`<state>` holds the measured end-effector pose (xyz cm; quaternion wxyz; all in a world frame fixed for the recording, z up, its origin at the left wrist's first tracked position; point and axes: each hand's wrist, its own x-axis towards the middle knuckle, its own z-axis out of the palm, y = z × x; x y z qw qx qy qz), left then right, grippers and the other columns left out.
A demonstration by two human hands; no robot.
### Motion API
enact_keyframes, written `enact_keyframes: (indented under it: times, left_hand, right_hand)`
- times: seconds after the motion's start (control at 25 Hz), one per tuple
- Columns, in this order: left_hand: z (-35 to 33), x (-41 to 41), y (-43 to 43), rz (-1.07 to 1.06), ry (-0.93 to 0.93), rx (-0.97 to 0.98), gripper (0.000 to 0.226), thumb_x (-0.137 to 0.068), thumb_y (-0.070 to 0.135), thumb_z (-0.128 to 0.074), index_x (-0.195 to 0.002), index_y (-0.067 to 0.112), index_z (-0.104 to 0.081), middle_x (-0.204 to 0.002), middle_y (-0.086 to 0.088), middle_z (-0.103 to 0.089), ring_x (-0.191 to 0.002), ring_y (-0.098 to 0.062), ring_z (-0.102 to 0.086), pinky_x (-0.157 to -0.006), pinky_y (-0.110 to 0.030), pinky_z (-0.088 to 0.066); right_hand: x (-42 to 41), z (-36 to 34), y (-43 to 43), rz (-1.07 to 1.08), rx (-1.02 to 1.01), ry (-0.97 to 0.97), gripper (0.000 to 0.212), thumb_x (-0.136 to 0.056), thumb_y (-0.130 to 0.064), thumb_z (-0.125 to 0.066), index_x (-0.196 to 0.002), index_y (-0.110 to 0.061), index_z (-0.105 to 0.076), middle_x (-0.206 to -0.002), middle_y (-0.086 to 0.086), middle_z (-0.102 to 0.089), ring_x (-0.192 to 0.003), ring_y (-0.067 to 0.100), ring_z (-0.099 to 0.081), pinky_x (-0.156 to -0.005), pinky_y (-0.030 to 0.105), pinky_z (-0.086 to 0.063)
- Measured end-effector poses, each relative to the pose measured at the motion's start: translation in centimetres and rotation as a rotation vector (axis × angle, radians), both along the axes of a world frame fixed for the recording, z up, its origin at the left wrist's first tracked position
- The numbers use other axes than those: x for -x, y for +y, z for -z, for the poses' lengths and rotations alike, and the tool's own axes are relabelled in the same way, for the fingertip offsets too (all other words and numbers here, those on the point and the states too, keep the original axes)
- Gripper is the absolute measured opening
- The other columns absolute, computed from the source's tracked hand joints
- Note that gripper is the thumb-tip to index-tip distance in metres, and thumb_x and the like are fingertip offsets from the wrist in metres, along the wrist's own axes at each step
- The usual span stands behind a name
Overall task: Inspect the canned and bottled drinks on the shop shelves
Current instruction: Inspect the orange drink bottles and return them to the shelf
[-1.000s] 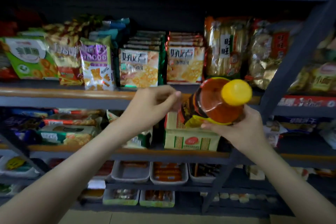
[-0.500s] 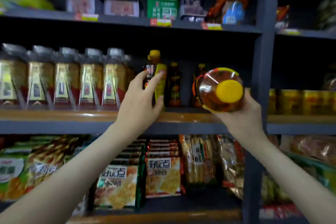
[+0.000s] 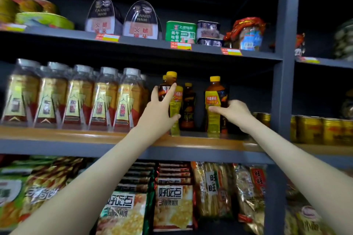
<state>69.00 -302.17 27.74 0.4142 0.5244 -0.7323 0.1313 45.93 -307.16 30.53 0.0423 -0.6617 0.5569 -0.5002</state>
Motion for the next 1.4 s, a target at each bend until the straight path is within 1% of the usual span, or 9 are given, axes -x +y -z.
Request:
enact_keyframes:
  times: [0.12,0.2,0.28,0.48,0.92,1.0,1.08,1.2,1.4]
  left_hand:
    - [0.2,-0.1,-0.7,0.017,-0.013,-0.01,0.098,-0.091,0.033,-0.065,-0.149,0.046,0.014,-0.161,-0.015,0.006,-0.054,-0.007,-0.049,-0.05,-0.013,-0.033]
    - [0.3,0.0,-1.0,0.02,-0.017,-0.01,0.101,-0.09,0.033,-0.066,-0.148,0.047,0.016,-0.161,-0.015,0.006,-0.05,-0.007,-0.049,-0.046,-0.012,-0.032]
    - [0.4,0.0,-1.3,0.017,-0.02,0.0,0.101,-0.09,0.034,-0.066,-0.148,0.047,0.016,-0.161,-0.014,0.006,-0.051,-0.006,-0.048,-0.047,-0.011,-0.032]
    - [1.0,-0.4,-2.3,0.04,-0.004,0.051,0.102,-0.089,0.036,-0.066,-0.143,0.05,0.019,-0.162,-0.011,0.004,-0.059,-0.005,-0.049,-0.05,-0.01,-0.034]
    - [1.7,-0.7,-3.3,0.113,0.057,0.091,0.102,-0.089,0.037,-0.065,-0.135,0.051,0.025,-0.162,-0.007,0.006,-0.118,-0.023,-0.054,-0.081,-0.017,-0.041]
    - [1.7,-0.8,-3.4,0.123,0.092,0.107,0.107,-0.087,0.036,-0.068,-0.143,0.041,0.023,-0.162,-0.007,0.001,-0.129,-0.025,-0.047,-0.089,-0.02,-0.041]
    - [1.8,-0.8,-3.3,0.159,0.135,0.115,0.111,-0.083,0.033,-0.073,-0.151,0.03,0.013,-0.161,-0.007,-0.008,-0.135,-0.024,-0.041,-0.099,-0.027,-0.04]
    - [1.7,-0.9,-3.2,0.256,0.16,0.088,0.114,-0.079,0.026,-0.078,-0.153,0.025,0.008,-0.16,-0.005,-0.014,-0.139,-0.021,-0.035,-0.106,-0.029,-0.036]
    - [1.9,-1.1,-2.5,0.333,0.106,0.109,0.11,-0.086,0.019,-0.072,-0.148,0.04,0.016,-0.16,0.001,-0.02,-0.136,-0.012,-0.04,-0.106,-0.026,-0.038]
  right_hand:
    - [0.8,0.5,-2.5,-0.035,-0.017,0.069,0.097,-0.079,-0.036,-0.076,-0.15,-0.016,-0.013,-0.143,0.017,-0.043,-0.123,0.03,-0.05,-0.097,0.038,-0.043]
    - [1.3,1.1,-3.8,-0.09,-0.054,0.225,0.13,-0.072,-0.02,-0.083,-0.147,-0.033,0.022,-0.158,0.017,-0.012,-0.139,0.033,-0.031,-0.108,0.043,-0.034]
    - [1.5,1.2,-5.0,-0.081,-0.058,0.318,0.142,-0.067,-0.014,-0.086,-0.141,-0.04,0.032,-0.16,0.014,0.009,-0.145,0.034,-0.017,-0.111,0.046,-0.029]
    - [1.6,-0.7,-8.1,0.049,-0.194,0.333,0.143,-0.065,-0.015,-0.087,-0.145,-0.032,0.03,-0.158,0.02,-0.002,-0.138,0.04,-0.03,-0.107,0.05,-0.038]
    - [0.3,-1.5,-9.0,0.325,-0.315,0.441,0.126,-0.08,-0.008,-0.073,-0.142,-0.029,0.035,-0.159,0.013,0.018,-0.145,0.039,-0.013,-0.11,0.048,-0.036]
    - [-1.3,-2.1,-7.4,0.218,-0.175,0.395,0.116,-0.086,-0.005,-0.065,-0.144,-0.036,0.03,-0.16,0.01,0.017,-0.146,0.039,-0.007,-0.109,0.047,-0.035]
    - [-3.9,-2.1,-4.7,-0.121,-0.017,0.268,0.099,-0.092,-0.025,-0.062,-0.147,-0.044,0.018,-0.162,0.003,0.008,-0.144,0.035,-0.019,-0.109,0.048,-0.033]
    - [-8.3,-0.7,-0.9,-0.637,-0.126,-0.039,0.087,-0.09,-0.044,-0.061,-0.145,-0.054,0.005,-0.158,-0.008,-0.018,-0.139,0.026,-0.032,-0.097,0.047,-0.04]
    - [-9.1,1.0,0.7,-0.545,0.212,0.023,0.091,-0.081,-0.031,-0.075,-0.147,-0.041,-0.014,-0.136,-0.008,-0.05,-0.12,0.013,-0.054,-0.1,0.037,-0.048]
